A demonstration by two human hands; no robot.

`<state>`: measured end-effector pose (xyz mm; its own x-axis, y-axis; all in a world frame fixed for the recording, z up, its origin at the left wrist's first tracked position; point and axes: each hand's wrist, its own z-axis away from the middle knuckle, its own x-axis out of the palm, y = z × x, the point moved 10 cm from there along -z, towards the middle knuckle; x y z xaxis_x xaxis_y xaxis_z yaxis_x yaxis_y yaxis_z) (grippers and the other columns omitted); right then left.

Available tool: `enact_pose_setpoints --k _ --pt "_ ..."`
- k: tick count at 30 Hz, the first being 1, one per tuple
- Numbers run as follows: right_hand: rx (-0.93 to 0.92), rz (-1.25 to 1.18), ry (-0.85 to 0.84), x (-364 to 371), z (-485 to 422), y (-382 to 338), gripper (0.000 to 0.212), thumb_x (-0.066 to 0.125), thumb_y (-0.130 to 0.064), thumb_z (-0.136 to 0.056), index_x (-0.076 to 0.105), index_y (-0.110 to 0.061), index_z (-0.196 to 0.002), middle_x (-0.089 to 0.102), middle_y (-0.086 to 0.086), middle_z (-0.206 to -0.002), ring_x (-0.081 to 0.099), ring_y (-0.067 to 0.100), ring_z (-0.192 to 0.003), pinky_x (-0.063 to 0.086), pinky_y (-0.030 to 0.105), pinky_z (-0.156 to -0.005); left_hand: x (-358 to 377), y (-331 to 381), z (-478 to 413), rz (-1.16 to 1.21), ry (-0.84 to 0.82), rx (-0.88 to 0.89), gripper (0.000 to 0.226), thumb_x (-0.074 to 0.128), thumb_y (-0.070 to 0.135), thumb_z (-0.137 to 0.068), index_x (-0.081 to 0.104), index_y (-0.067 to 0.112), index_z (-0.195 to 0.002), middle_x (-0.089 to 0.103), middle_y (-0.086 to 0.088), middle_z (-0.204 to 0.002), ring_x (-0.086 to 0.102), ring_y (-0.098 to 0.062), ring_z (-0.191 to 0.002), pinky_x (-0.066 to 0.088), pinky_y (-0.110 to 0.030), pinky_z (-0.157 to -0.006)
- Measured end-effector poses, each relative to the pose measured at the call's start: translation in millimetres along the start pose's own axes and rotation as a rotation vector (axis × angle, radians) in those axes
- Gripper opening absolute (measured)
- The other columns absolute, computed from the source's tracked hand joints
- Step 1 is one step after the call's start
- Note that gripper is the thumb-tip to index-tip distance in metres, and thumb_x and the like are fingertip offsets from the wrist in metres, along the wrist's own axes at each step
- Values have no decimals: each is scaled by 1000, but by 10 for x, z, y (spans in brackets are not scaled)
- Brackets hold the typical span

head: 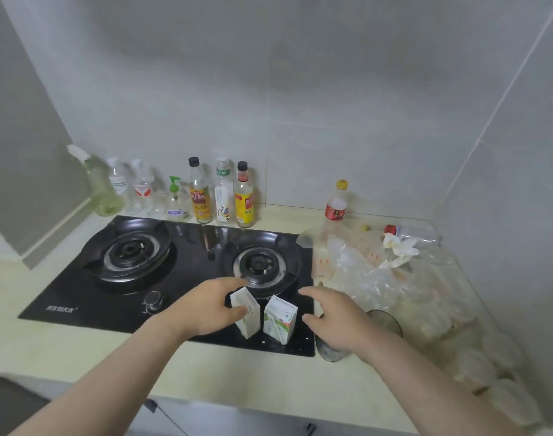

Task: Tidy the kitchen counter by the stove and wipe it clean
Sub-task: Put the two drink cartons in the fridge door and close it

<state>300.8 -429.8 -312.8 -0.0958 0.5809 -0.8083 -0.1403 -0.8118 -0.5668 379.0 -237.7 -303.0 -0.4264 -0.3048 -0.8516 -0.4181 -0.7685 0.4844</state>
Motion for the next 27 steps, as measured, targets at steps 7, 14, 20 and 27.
enact_pose_setpoints --k 7,14,20,27 --pt "-82 58 -106 323 -354 26 39 60 -22 -89 57 -27 -127 58 -5 -124 55 11 -104 45 25 -87 379 -288 -226 70 12 -118 65 54 59 -73 51 33 -132 58 16 -131 55 -10 -118 46 -25 -91" --pt "-136 128 -243 694 -649 78 53 54 -11 -91 48 -28 -140 46 -7 -138 48 19 -127 42 33 -103 490 -368 -465 25 71 -134 77 67 39 -85 30 22 -150 35 5 -153 32 -15 -141 30 -29 -112" --pt "-57 164 -375 941 -789 136 68 52 -7 -94 28 -33 -152 20 -5 -160 26 19 -145 29 28 -114 681 -465 -635 -1 -6 -108 86 68 41 -82 22 22 -152 38 4 -150 37 -18 -137 36 -31 -108" --pt "63 90 -314 993 -767 222 83 67 -37 -88 19 -27 -155 7 -6 -163 23 19 -147 29 33 -116 700 -510 -728 54 -61 25 81 75 39 -76 39 18 -146 48 5 -142 41 -14 -134 30 -18 -107"
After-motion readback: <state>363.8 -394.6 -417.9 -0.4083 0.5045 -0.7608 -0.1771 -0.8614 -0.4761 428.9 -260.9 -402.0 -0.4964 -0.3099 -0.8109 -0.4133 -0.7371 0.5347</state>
